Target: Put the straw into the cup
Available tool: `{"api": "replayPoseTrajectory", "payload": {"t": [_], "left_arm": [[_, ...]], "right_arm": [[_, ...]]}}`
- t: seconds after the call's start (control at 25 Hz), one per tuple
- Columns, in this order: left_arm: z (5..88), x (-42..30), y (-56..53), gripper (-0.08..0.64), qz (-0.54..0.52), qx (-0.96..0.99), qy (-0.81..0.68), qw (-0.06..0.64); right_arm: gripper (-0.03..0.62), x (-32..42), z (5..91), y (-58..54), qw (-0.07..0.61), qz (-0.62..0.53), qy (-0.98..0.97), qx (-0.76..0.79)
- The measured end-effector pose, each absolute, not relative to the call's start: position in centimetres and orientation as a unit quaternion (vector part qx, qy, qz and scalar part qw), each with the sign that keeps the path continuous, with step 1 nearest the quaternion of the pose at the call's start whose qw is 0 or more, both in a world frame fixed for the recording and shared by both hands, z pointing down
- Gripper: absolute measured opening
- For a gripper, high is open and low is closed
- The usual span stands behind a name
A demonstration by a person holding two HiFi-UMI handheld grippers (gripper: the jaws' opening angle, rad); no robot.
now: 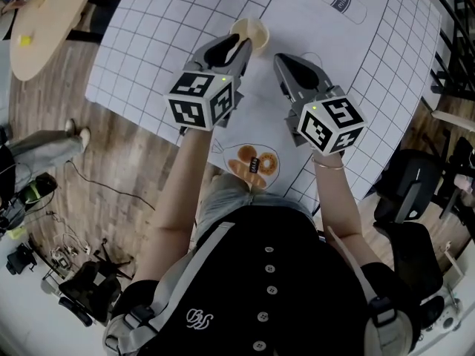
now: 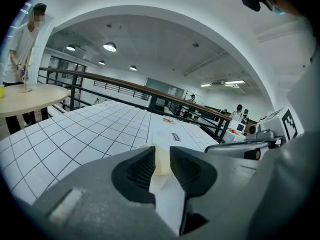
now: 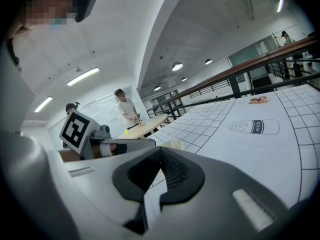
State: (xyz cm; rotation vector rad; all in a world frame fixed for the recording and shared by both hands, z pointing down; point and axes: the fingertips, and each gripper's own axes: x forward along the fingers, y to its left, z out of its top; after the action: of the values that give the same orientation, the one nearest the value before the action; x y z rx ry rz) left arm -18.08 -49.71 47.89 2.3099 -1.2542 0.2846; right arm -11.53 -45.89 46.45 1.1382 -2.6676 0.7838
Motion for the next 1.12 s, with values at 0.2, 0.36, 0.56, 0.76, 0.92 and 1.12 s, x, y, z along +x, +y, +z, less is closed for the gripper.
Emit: {"api": "replayPoseTrajectory", "payload": {"t": [0.2,0.36,0.56,0.76,0.92,1.12], "left_arm": [[46.5,-17.4,-47.5,0.091,0.096,0.86,-0.441,0.24],[45.0,-16.8,-45.3,0.086,0.085,0.87,-0.427,0.232],[42.9,-16.8,-43.1,0.0,0.07,0.876,-0.427,0.211],[42.5,-16.5,-41.0,-0.002,0.028,0.885,-0.396,0.243],[42.4,-16.2,-39.6,-0.002,0.026,0.889,-0.387,0.244],[43.1,-16.3,-37.8,-0.002,0.044,0.887,-0.385,0.249]], "right_arm": [[0.0,-11.9,45.8,-44.8,0.076,0.257,-0.887,0.377],[0.0,-12.3,45.2,-43.5,0.084,0.252,-0.888,0.375],[-0.002,-12.7,44.5,-41.9,0.086,0.248,-0.892,0.368],[0.0,-13.1,42.4,-40.4,0.049,0.247,-0.901,0.353],[0.0,-12.9,41.7,-39.7,0.055,0.228,-0.905,0.354],[0.0,-13.1,42.1,-38.8,0.074,0.215,-0.905,0.359]]}}
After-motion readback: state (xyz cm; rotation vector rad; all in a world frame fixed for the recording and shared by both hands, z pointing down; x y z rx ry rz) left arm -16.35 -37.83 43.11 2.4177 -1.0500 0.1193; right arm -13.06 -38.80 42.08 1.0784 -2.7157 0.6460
